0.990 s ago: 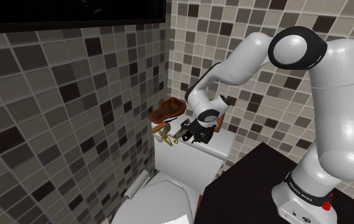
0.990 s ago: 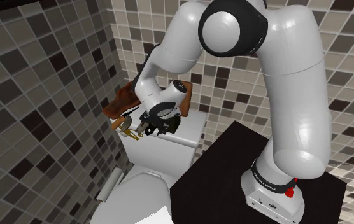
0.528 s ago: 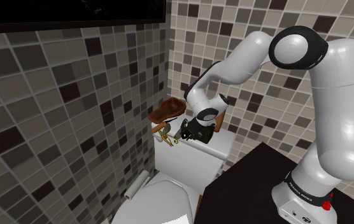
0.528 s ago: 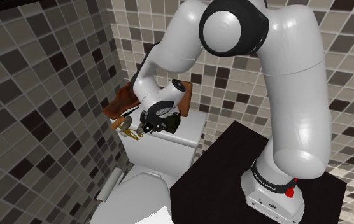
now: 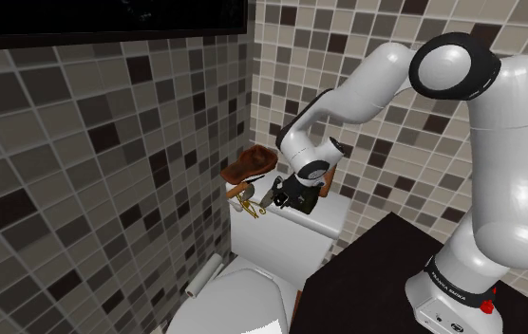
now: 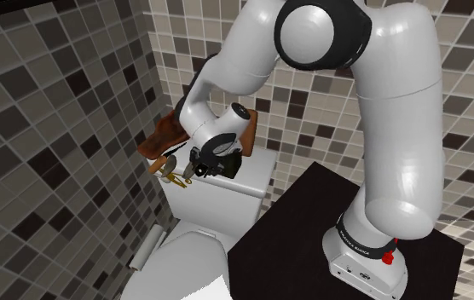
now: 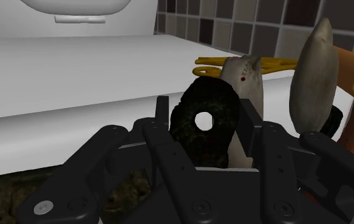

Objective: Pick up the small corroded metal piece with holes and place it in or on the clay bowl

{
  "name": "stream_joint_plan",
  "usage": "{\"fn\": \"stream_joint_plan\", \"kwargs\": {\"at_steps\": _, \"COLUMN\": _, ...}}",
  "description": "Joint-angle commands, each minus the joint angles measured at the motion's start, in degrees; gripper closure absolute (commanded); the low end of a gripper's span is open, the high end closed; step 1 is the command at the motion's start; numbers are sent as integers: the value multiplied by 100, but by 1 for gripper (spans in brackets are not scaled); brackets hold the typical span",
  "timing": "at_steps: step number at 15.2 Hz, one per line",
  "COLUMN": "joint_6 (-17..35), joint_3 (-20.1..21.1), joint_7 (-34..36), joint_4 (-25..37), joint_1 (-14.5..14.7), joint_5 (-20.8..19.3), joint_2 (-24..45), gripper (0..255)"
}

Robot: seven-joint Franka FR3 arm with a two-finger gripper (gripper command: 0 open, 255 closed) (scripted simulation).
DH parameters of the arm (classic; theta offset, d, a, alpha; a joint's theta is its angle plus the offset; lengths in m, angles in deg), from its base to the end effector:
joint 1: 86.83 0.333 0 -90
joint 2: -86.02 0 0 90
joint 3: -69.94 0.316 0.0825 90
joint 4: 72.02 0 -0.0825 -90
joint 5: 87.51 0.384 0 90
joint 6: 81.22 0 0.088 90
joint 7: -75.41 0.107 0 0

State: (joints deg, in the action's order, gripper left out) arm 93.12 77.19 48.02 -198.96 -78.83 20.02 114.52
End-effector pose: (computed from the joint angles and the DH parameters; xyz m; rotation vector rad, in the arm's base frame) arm 0.4855 0.0606 0.1395 -2.2602 1.4505 -0.2767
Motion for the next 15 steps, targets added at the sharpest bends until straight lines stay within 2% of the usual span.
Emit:
{"fn": "stream_joint_plan", "kwargs": {"at_steps": 1, "joint_6": 48, "joint_3": 100, "joint_7": 339, "joint_4": -117, "joint_1": -81, "joint_5": -330, "joint_2": -146, "gripper": 255}}
{"fn": "stream_joint_plan", "kwargs": {"at_steps": 7, "joint_6": 84, "joint_3": 261, "joint_7": 1589, "joint_4": -527, "joint_1": -199, "joint_5": -1515, "joint_2": -667, "gripper": 255}}
{"fn": "stream_joint_plan", "kwargs": {"at_steps": 15, "joint_6": -98, "joint_3": 4, "joint_7": 3341, "joint_4": -1042, "joint_1": 15, "joint_5": -3173, "joint_2": -1392, "gripper": 255}}
